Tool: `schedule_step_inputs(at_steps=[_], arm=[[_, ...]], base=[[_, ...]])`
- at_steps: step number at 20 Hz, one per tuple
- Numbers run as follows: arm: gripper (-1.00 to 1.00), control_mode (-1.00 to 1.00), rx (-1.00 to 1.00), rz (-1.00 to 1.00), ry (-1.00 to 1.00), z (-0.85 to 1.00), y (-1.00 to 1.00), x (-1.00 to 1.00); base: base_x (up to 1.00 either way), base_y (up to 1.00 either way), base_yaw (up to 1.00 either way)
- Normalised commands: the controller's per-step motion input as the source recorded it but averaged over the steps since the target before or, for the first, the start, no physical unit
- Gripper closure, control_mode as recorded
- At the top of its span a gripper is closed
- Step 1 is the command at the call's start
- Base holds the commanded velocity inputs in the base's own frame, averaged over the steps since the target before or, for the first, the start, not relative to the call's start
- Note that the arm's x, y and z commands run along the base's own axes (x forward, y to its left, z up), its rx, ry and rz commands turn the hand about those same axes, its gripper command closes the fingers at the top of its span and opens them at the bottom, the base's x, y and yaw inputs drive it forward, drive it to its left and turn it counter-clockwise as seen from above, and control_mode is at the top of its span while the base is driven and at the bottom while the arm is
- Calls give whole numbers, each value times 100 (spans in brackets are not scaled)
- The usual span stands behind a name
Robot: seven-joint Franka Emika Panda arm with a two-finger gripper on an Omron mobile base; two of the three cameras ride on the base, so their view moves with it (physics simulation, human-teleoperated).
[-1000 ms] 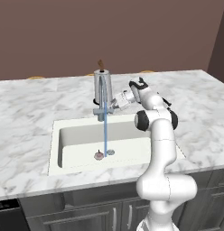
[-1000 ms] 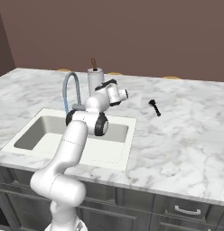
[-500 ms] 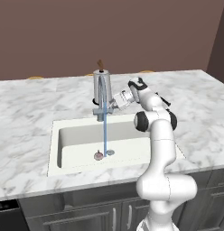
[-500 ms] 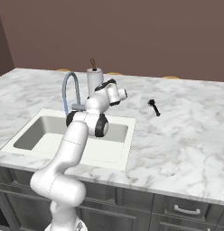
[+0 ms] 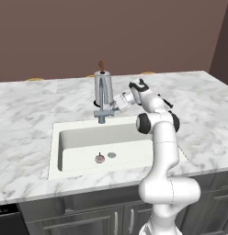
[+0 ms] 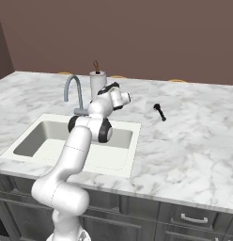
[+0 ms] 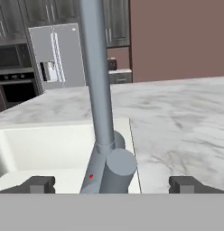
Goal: Turn on the sink faucet. Then move the garlic from the counter to the sink. Turn off the sink. Move the vegetable from the sink to the pot next to the stove. Finally move the pot to the rear left burner.
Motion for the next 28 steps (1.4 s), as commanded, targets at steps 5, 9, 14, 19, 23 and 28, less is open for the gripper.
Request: schedule_step_inputs(at_steps=[5, 9, 14, 19, 23, 28], arm=[[-100, -100, 4, 0, -1, -4, -28, 0], [-100, -100, 4, 0, -5, 0, -76, -3], [-100, -100, 3, 0, -11, 11, -55, -52], [-100, -100, 1, -3, -13, 27, -27, -97], [-100, -100, 0, -4, -16, 34, -4, -100], [-100, -100, -1, 0, -18, 39, 0, -100]], base=[[0, 0, 0], [0, 0, 0], [0, 0, 0], [0, 0, 0], [0, 0, 0], [0, 0, 0]])
